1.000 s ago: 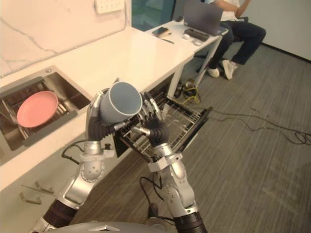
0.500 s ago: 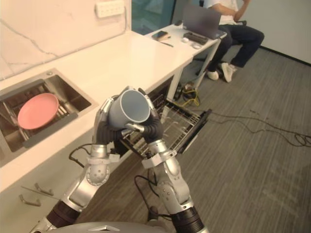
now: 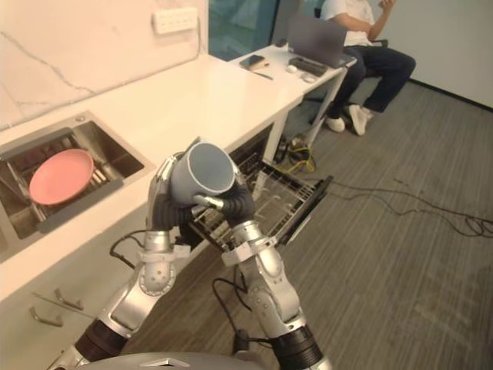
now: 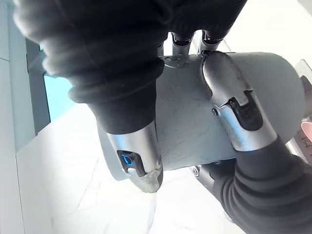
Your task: Walk over to the sink, pick up the cup, carry it to the dishwasher, place the cup inside the dishwasher, then close the dishwasher door
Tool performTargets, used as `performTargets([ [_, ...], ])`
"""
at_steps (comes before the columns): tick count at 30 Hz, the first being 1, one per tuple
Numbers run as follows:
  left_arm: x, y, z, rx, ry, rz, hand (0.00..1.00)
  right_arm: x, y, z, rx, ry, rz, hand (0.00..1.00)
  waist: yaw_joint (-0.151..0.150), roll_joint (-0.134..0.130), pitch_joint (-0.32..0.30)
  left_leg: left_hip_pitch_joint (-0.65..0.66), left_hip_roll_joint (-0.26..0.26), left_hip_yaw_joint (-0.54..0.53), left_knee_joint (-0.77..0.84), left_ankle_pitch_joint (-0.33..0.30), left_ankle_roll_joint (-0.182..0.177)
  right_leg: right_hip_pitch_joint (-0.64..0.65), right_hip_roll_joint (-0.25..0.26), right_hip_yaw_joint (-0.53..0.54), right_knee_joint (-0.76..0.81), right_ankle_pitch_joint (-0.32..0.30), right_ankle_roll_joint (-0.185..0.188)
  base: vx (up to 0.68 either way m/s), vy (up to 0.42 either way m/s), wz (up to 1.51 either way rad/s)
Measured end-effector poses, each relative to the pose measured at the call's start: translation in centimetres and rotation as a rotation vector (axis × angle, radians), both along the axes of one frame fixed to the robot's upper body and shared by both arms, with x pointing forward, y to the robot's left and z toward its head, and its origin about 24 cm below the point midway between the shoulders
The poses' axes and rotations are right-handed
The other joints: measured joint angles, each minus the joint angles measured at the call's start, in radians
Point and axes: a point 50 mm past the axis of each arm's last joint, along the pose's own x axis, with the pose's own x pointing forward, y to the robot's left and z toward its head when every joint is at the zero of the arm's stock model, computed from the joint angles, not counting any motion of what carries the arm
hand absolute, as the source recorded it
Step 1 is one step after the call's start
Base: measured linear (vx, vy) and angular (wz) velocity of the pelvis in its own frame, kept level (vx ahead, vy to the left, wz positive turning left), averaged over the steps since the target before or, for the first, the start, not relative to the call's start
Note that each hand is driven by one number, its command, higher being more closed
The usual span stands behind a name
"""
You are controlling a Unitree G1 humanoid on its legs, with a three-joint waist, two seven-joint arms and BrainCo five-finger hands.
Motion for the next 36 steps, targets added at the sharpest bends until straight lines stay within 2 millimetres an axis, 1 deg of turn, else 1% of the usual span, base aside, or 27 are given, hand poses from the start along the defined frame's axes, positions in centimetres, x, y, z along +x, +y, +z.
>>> performTargets([
  [9,0.0,0.0,0.0,-0.001,-0.001,0.003,1.00,0.0,0.0,0.0,-0.004,-0.003,0.000,1.00,0.000,0.000,-0.001,0.013,0.011,0.000,-0.006,0.002,-0.004,0.009,0.011,-0.002,0.000,-0.002,-0.007,0.00,0.000,0.00],
  [17,0.1,0.1,-0.4,-0.028,0.027,-0.011,1.00,0.0,0.1,-0.1,-0.011,0.002,-0.042,1.00,-0.001,-0.001,-0.022,0.017,0.012,0.000,-0.016,0.009,-0.011,0.009,0.012,-0.011,0.000,-0.007,-0.009,0.00,0.000,0.00],
  [18,0.1,0.1,-0.4,-0.032,0.031,-0.013,0.00,0.0,0.1,-0.1,-0.019,-0.002,-0.055,1.00,-0.001,-0.002,-0.023,0.018,0.012,-0.001,-0.021,0.012,-0.013,0.009,0.012,-0.014,0.000,-0.007,-0.009,0.00,0.000,0.00],
  [20,0.2,0.0,-0.9,-0.029,0.057,-0.019,0.00,0.1,-0.1,0.0,-0.015,-0.007,-0.080,1.00,0.000,-0.001,-0.024,0.018,0.014,-0.001,-0.021,0.013,-0.014,0.010,0.012,-0.015,0.000,-0.007,-0.010,0.00,0.000,0.00],
  [23,0.1,0.3,-2.1,-0.056,0.134,-0.017,0.00,0.2,-0.6,0.3,-0.015,-0.023,-0.124,1.00,-0.001,-0.001,-0.024,0.018,0.016,-0.001,-0.021,0.013,-0.014,0.010,0.013,-0.015,0.000,-0.007,-0.010,0.00,0.000,0.00],
  [25,0.0,0.4,-2.7,-0.062,0.168,-0.013,0.00,0.4,-1.2,0.4,-0.005,-0.018,-0.170,1.00,-0.002,-0.001,-0.024,0.018,0.017,-0.002,-0.021,0.013,-0.014,0.010,0.013,-0.016,0.000,-0.007,-0.010,0.00,0.000,0.00],
  [28,0.0,0.5,-2.8,-0.060,0.173,-0.014,0.00,0.6,-2.1,0.5,0.005,-0.017,-0.227,1.00,-0.001,-0.002,-0.024,0.018,0.016,-0.002,-0.021,0.013,-0.014,0.010,0.013,-0.017,0.000,-0.003,-0.005,0.00,0.000,0.00],
  [32,0.1,0.7,-2.7,-0.072,0.176,-0.004,0.00,0.7,-2.8,0.7,0.024,-0.017,-0.276,1.00,-0.001,-0.002,-0.024,0.018,0.016,-0.002,-0.021,0.013,-0.014,0.010,0.013,-0.017,0.000,-0.003,-0.004,0.00,0.000,0.00],
  [36,0.5,1.5,-2.7,-0.124,0.190,0.036,0.00,1.0,-4.0,0.8,0.038,-0.011,-0.343,1.00,0.000,-0.002,-0.023,0.018,0.016,-0.002,-0.021,0.013,-0.014,0.010,0.013,-0.017,0.000,-0.002,-0.004,0.00,0.000,0.00],
])
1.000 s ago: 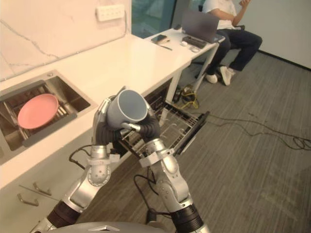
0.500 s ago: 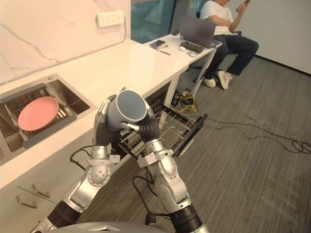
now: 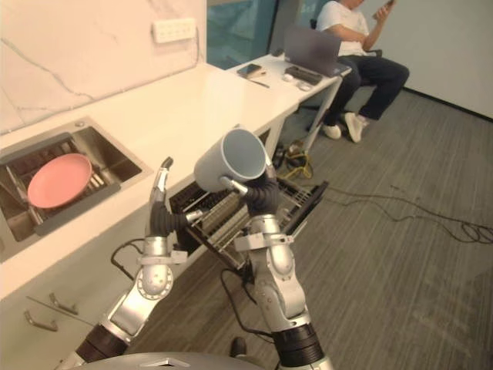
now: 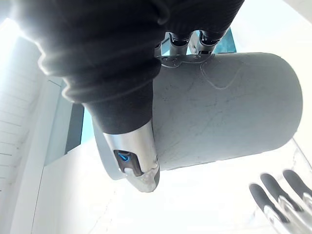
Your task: Walk over to the sink, pick up the cup, carry it to the dishwasher, place the cup inside the dishwasher, then close the dishwasher door
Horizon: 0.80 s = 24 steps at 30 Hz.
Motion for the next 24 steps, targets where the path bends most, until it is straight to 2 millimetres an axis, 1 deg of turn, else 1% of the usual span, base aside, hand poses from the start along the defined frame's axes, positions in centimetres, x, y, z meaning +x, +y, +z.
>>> performTargets([
  [3,0.1,0.8,-0.8,-0.061,0.071,-0.014,0.00,0.3,-1.6,0.0,-0.030,0.012,-0.075,1.00,0.001,-0.001,0.000,0.001,0.000,-0.001,0.000,0.000,0.000,0.002,0.000,-0.001,0.000,0.002,0.002,0.00,0.000,0.00],
  [5,-0.1,1.1,-2.1,-0.073,0.153,-0.051,0.00,0.5,-2.8,-0.3,-0.071,0.035,-0.104,1.00,0.004,-0.003,0.002,0.000,-0.001,-0.002,0.001,0.000,0.000,0.003,-0.002,-0.003,0.000,0.003,0.002,0.00,0.000,0.02],
  [7,-0.3,1.8,-4.1,-0.106,0.264,-0.075,0.00,1.7,-4.2,-0.6,-0.158,0.068,-0.120,1.00,0.002,-0.013,0.024,-0.027,-0.001,-0.015,0.020,0.000,0.002,-0.003,-0.005,-0.011,0.000,0.006,0.001,-0.01,0.000,0.12],
  [8,-0.3,1.9,-4.4,-0.121,0.286,-0.081,0.00,2.2,-4.7,-0.5,-0.180,0.073,-0.133,1.00,0.002,-0.017,0.033,-0.041,-0.001,-0.022,0.028,0.000,0.002,-0.014,-0.006,-0.016,0.000,0.007,0.002,-0.07,-0.007,0.24],
  [9,-0.2,2.5,-4.9,-0.155,0.319,-0.089,0.00,3.3,-5.4,0.0,-0.233,0.069,-0.162,1.00,0.004,-0.023,0.056,-0.075,-0.001,-0.033,0.048,0.002,0.003,-0.031,-0.011,-0.034,0.000,0.006,-0.003,-0.17,-0.016,0.25],
  [10,-0.1,3.1,-5.4,-0.178,0.349,-0.090,0.00,4.2,-6.0,1.1,-0.282,0.045,-0.185,1.00,0.012,-0.023,0.091,-0.105,-0.001,-0.042,0.065,0.005,0.004,-0.047,-0.018,-0.058,0.000,0.011,-0.005,-0.15,-0.016,0.24],
  [11,-0.1,3.5,-5.6,-0.179,0.367,-0.098,0.00,4.6,-6.3,1.7,-0.308,0.033,-0.197,1.00,0.016,-0.021,0.109,-0.119,-0.001,-0.048,0.072,0.006,0.004,-0.053,-0.021,-0.074,0.000,0.012,-0.006,-0.15,-0.023,0.25],
  [12,-0.2,4.0,-6.0,-0.173,0.396,-0.125,0.00,5.1,-6.7,3.0,-0.367,0.006,-0.211,1.00,0.022,-0.013,0.145,-0.148,0.000,-0.060,0.083,0.009,0.004,-0.067,-0.025,-0.098,0.000,0.012,-0.006,-0.11,-0.009,0.29],
  [13,-0.6,4.5,-6.5,-0.152,0.428,-0.159,0.00,5.5,-7.1,3.8,-0.418,0.003,-0.212,1.00,0.032,-0.005,0.169,-0.182,0.003,-0.073,0.095,0.011,0.003,-0.088,-0.027,-0.113,0.000,0.016,-0.006,-0.12,-0.011,0.32],
  [14,-0.9,4.8,-6.8,-0.148,0.447,-0.173,0.00,5.9,-7.4,3.9,-0.440,0.015,-0.210,1.00,0.035,-0.003,0.180,-0.193,0.002,-0.082,0.096,0.014,0.003,-0.094,-0.031,-0.124,0.000,0.023,-0.008,-0.08,0.006,0.30],
  [15,-1.3,5.1,-7.5,-0.154,0.489,-0.204,0.00,6.7,-8.0,3.6,-0.476,0.076,-0.197,1.00,0.044,-0.001,0.206,-0.205,0.000,-0.090,0.094,0.021,0.002,-0.103,-0.034,-0.141,0.000,0.036,-0.006,-0.02,-0.001,0.26],
  [17,-1.9,5.6,-8.8,-0.172,0.562,-0.232,0.00,8.0,-9.5,2.2,-0.541,0.215,-0.189,1.00,0.062,0.010,0.239,-0.237,-0.004,-0.110,0.094,0.031,0.003,-0.123,-0.036,-0.158,0.001,0.055,-0.010,0.00,0.015,0.28],
  [19,-2.3,5.8,-9.6,-0.195,0.606,-0.237,0.00,8.8,-10.5,1.7,-0.575,0.284,-0.200,1.00,0.067,0.023,0.281,-0.250,-0.009,-0.127,0.096,0.036,0.007,-0.123,-0.041,-0.175,0.007,0.058,-0.008,0.01,0.031,0.30],
  [20,-2.6,6.1,-10.4,-0.201,0.643,-0.231,0.00,9.5,-11.2,1.9,-0.603,0.319,-0.220,1.00,0.068,0.031,0.321,-0.258,-0.016,-0.137,0.098,0.039,0.011,-0.123,-0.047,-0.185,0.007,0.062,-0.003,0.00,0.051,0.27],
  [21,-2.7,6.1,-10.7,-0.203,0.657,-0.230,0.00,9.8,-11.5,2.2,-0.614,0.327,-0.228,1.00,0.067,0.034,0.333,-0.263,-0.018,-0.139,0.102,0.039,0.012,-0.125,-0.049,-0.189,0.007,0.064,-0.001,-0.03,0.080,0.22],
  [22,-2.9,6.3,-11.1,-0.204,0.675,-0.231,0.00,10.3,-12.0,2.9,-0.637,0.331,-0.247,1.00,0.069,0.038,0.355,-0.276,-0.024,-0.145,0.109,0.039,0.014,-0.131,-0.054,-0.193,0.007,0.067,0.003,-0.05,0.077,0.16],
  [23,-3.2,6.4,-11.4,-0.207,0.688,-0.226,0.00,10.7,-12.4,3.8,-0.659,0.328,-0.271,1.00,0.071,0.040,0.369,-0.294,-0.030,-0.148,0.112,0.043,0.020,-0.145,-0.057,-0.195,0.007,0.074,0.011,-0.05,0.078,0.15],
  [24,-3.3,6.4,-11.6,-0.214,0.690,-0.224,0.00,10.9,-12.7,4.3,-0.669,0.325,-0.285,1.00,0.075,0.042,0.374,-0.305,-0.033,-0.149,0.116,0.043,0.022,-0.154,-0.060,-0.194,0.007,0.078,0.014,-0.05,0.082,0.15],
])
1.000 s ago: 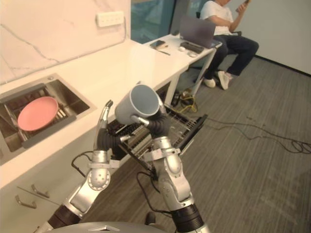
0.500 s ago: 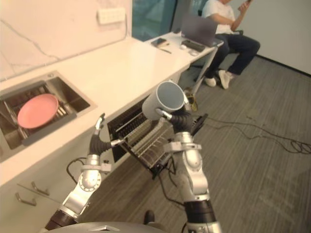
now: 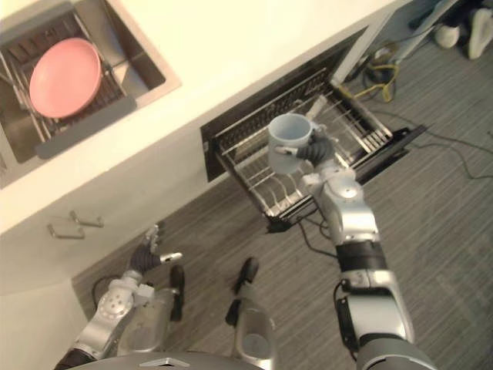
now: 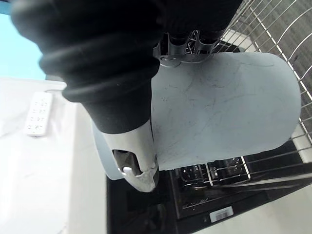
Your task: Walk over to the sink, pick up the cup, carry it to the dishwasher, place the cup inside the dishwasher, then close the dishwasher door
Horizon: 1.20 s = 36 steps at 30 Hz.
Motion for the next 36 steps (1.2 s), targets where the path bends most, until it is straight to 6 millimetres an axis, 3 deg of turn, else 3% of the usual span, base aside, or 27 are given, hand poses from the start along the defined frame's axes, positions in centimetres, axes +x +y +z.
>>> performTargets([
  [4,-0.4,0.5,-0.6,-0.030,0.016,0.032,0.00,1.0,-1.2,2.2,-0.015,-0.007,-0.051,1.00,0.018,0.023,0.051,-0.046,-0.016,-0.015,0.039,-0.004,0.016,-0.017,-0.018,-0.005,0.000,0.015,0.005,-0.07,0.099,0.14],
  [8,-0.9,1.4,-1.4,-0.069,0.056,0.078,0.00,1.6,-1.8,2.2,-0.008,0.032,-0.074,1.00,0.034,0.045,0.073,-0.088,-0.024,-0.016,0.051,0.000,0.025,-0.046,-0.029,-0.013,0.000,0.016,0.007,-0.06,0.079,0.10],
  [13,-2.5,2.1,-4.1,-0.090,0.196,0.076,0.00,2.5,-3.9,2.1,-0.165,0.169,-0.130,1.00,0.044,0.090,0.107,-0.143,-0.033,-0.047,0.063,0.016,0.026,-0.078,-0.036,-0.052,0.000,0.027,-0.003,-0.01,0.044,0.18],
  [16,-2.4,2.1,-4.0,-0.089,0.174,0.072,0.00,2.6,-4.9,3.0,-0.166,0.185,-0.156,1.00,0.064,0.103,0.113,-0.156,-0.037,-0.050,0.057,0.020,0.028,-0.094,-0.036,-0.056,0.000,0.029,-0.004,0.01,0.007,0.05],
  [19,-2.3,1.8,-4.0,-0.104,0.158,0.059,0.00,3.0,-5.1,5.1,-0.194,0.155,-0.171,1.00,0.063,0.129,0.124,-0.176,-0.048,-0.050,0.055,0.024,0.034,-0.113,-0.047,-0.055,0.000,0.035,-0.001,0.02,0.050,0.05],
  [26,-1.8,0.8,-4.0,-0.136,0.141,0.043,0.00,3.1,-5.8,6.7,-0.251,0.158,-0.222,1.00,0.084,0.177,0.134,-0.215,-0.069,-0.044,0.041,0.040,0.046,-0.161,-0.067,-0.041,0.001,0.049,-0.001,0.00,0.048,0.02],
  [28,-1.8,0.8,-4.0,-0.141,0.144,0.038,0.00,3.2,-5.7,7.0,-0.272,0.159,-0.217,1.00,0.084,0.178,0.134,-0.218,-0.070,-0.044,0.041,0.040,0.047,-0.164,-0.068,-0.040,0.001,0.049,-0.001,0.00,0.015,0.00],
  [29,-1.9,0.8,-4.0,-0.143,0.144,0.040,0.00,3.2,-5.7,7.0,-0.278,0.164,-0.211,0.00,0.084,0.179,0.134,-0.218,-0.071,-0.044,0.041,0.040,0.047,-0.163,-0.068,-0.041,0.001,0.049,-0.001,0.00,0.000,0.00],
  [36,-1.9,0.8,-4.2,-0.154,0.153,0.042,0.00,3.0,-6.3,6.3,-0.234,0.220,-0.203,0.00,0.081,0.181,0.132,-0.216,-0.086,-0.057,0.001,0.068,0.049,-0.170,-0.081,-0.059,0.001,0.049,-0.002,0.00,0.001,0.09],
])
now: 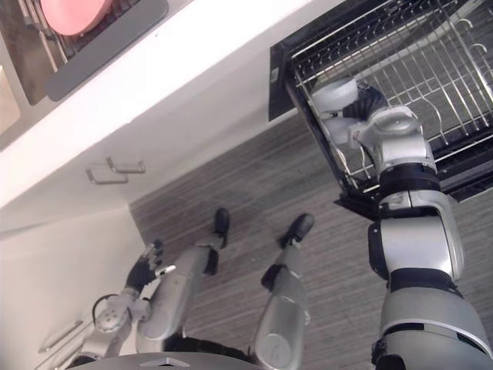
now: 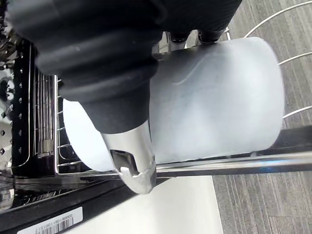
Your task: Walk over to the sink, pick up the cup, carry it to the dishwasher, place the cup inside the dishwasher, then close the dishwasher door
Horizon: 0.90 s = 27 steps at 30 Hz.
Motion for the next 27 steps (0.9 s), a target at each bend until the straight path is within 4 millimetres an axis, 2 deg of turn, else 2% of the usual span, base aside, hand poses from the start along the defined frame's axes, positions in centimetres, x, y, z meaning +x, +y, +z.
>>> performTargets([
  [7,-0.2,0.1,-0.4,0.002,0.023,0.006,0.00,0.2,0.8,0.8,0.175,-0.122,0.075,0.00,-0.010,0.001,-0.001,0.056,-0.005,-0.011,-0.042,0.019,-0.004,0.041,-0.001,-0.006,0.000,-0.007,-0.008,0.00,-0.013,0.03],
  [12,-0.6,0.5,-1.0,0.016,0.055,0.026,0.00,-0.1,2.6,0.9,0.250,-0.267,0.187,0.00,-0.042,-0.001,0.001,0.136,-0.005,-0.011,-0.094,0.034,-0.006,0.100,0.000,-0.012,0.000,-0.021,-0.006,0.01,-0.016,-0.01],
  [15,-0.7,1.1,-1.2,0.039,0.065,0.051,0.00,-0.8,3.7,1.4,0.292,-0.385,0.250,0.00,-0.061,-0.018,0.000,0.175,-0.001,-0.006,-0.109,0.034,-0.007,0.128,0.004,-0.007,0.000,-0.025,-0.003,0.06,-0.014,-0.11],
  [16,-0.9,1.4,-1.3,0.045,0.073,0.066,0.00,-1.2,4.1,0.9,0.315,-0.417,0.262,0.00,-0.071,-0.034,-0.003,0.197,0.001,0.000,-0.119,0.034,-0.007,0.142,0.006,-0.003,0.000,-0.028,-0.003,0.06,-0.014,-0.19],
  [18,-1.5,2.1,-1.5,0.051,0.086,0.100,0.00,-1.7,4.7,-0.5,0.357,-0.429,0.271,0.00,-0.079,-0.068,-0.021,0.229,0.005,0.013,-0.128,0.029,-0.010,0.160,0.010,0.003,0.000,-0.033,0.000,0.06,-0.013,-0.22],
  [19,-2.0,2.7,-1.8,0.055,0.102,0.127,0.00,-2.1,5.1,-1.9,0.389,-0.430,0.271,0.00,-0.089,-0.091,-0.042,0.249,0.007,0.017,-0.135,0.026,-0.013,0.175,0.012,0.005,0.000,-0.042,0.004,0.05,-0.010,-0.14],
  [20,-2.3,3.0,-2.0,0.057,0.114,0.143,0.00,-2.4,5.3,-2.8,0.414,-0.428,0.268,0.00,-0.093,-0.103,-0.057,0.255,0.010,0.018,-0.136,0.023,-0.014,0.180,0.013,0.005,0.000,-0.047,0.006,0.08,-0.014,-0.12],
  [22,-3.6,4.3,-2.7,0.070,0.162,0.213,0.00,-4.2,7.0,-6.9,0.488,-0.385,0.288,0.00,-0.104,-0.146,-0.119,0.299,0.020,0.028,-0.152,0.014,-0.020,0.210,0.023,0.009,-0.001,-0.077,0.006,0.10,-0.023,-0.15],
  [23,-4.1,4.7,-2.9,0.075,0.176,0.234,0.00,-4.7,7.7,-7.9,0.509,-0.373,0.300,0.00,-0.106,-0.155,-0.138,0.310,0.023,0.031,-0.160,0.014,-0.021,0.215,0.026,0.012,-0.001,-0.082,0.006,0.12,-0.030,-0.19],
  [25,-5.4,5.8,-3.4,0.102,0.221,0.293,0.00,-7.0,10.2,-11.2,0.596,-0.337,0.333,0.00,-0.113,-0.172,-0.181,0.360,0.037,0.037,-0.171,0.001,-0.033,0.258,0.036,0.013,-0.003,-0.097,0.007,0.12,-0.031,-0.15],
  [27,-7.0,6.5,-4.0,0.113,0.272,0.336,0.00,-8.7,11.7,-13.0,0.651,-0.317,0.361,0.00,-0.116,-0.175,-0.207,0.390,0.047,0.029,-0.170,-0.010,-0.040,0.292,0.045,0.005,-0.007,-0.102,0.012,0.10,-0.034,-0.01],
])
